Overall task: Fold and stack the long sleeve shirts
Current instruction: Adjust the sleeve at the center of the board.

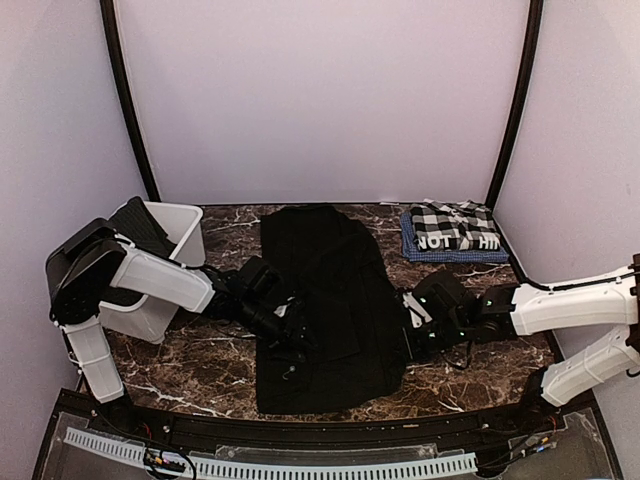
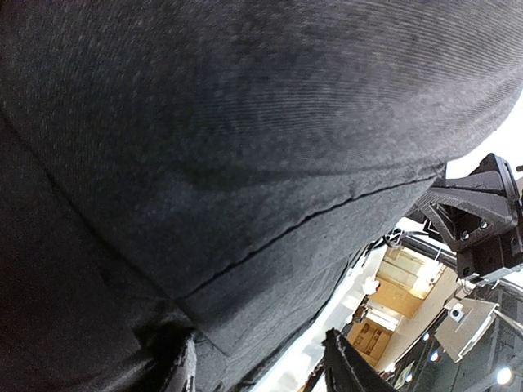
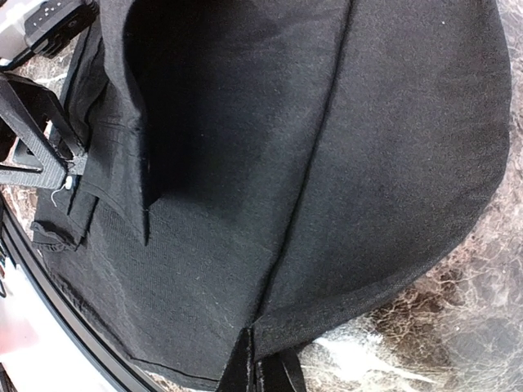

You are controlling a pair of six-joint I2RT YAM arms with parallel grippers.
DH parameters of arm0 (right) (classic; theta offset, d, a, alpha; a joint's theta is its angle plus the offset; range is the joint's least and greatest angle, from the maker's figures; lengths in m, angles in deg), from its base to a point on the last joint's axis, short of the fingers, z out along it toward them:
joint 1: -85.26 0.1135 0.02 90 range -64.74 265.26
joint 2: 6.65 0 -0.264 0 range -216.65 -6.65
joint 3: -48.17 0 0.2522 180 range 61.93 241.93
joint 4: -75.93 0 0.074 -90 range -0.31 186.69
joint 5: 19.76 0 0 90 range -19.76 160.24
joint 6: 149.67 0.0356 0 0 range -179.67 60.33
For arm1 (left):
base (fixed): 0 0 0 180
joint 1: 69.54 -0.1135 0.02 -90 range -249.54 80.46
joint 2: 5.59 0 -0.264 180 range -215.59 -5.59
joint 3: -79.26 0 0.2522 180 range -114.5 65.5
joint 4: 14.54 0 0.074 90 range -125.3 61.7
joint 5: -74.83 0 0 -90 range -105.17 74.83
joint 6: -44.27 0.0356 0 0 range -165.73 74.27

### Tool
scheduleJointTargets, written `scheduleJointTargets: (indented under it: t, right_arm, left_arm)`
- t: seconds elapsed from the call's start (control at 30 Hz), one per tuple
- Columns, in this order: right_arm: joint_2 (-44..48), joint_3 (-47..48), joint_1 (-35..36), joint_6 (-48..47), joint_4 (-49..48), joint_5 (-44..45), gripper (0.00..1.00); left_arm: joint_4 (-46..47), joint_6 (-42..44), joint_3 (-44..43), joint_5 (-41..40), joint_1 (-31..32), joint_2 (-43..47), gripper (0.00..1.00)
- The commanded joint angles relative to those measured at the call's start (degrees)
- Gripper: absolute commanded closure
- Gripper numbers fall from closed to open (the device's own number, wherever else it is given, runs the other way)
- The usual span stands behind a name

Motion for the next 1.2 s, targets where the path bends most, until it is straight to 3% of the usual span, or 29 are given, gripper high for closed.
scheduleJointTargets:
  t: [0.0,0.37,0.47,0.83,1.17]
  right_arm:
    - [1.2,-1.28,0.6,0.64,-2.38,0.61,1.0]
    - [1.21,-1.57,0.63,0.43,-3.01,0.52,1.0]
    - [1.28,-1.57,0.58,0.38,-2.86,0.58,1.0]
    - [1.47,-1.68,0.59,0.6,-2.92,0.58,1.0]
    - [2.37,-1.46,0.65,0.45,-1.11,1.82,1.0]
  left_arm:
    - [0.04,-2.84,0.36,-1.1,0.78,-0.79,0.48]
    - [2.08,-6.04,-3.45,-2.89,1.27,-3.54,0.46]
    - [3.01,-7.02,-3.77,-2.85,1.3,-3.86,0.53]
    - [4.08,-7.31,-4.21,-5.76,1.25,-1.48,0.98]
    - [-4.48,0.49,-9.06,-13.7,1.16,4.37,1.0]
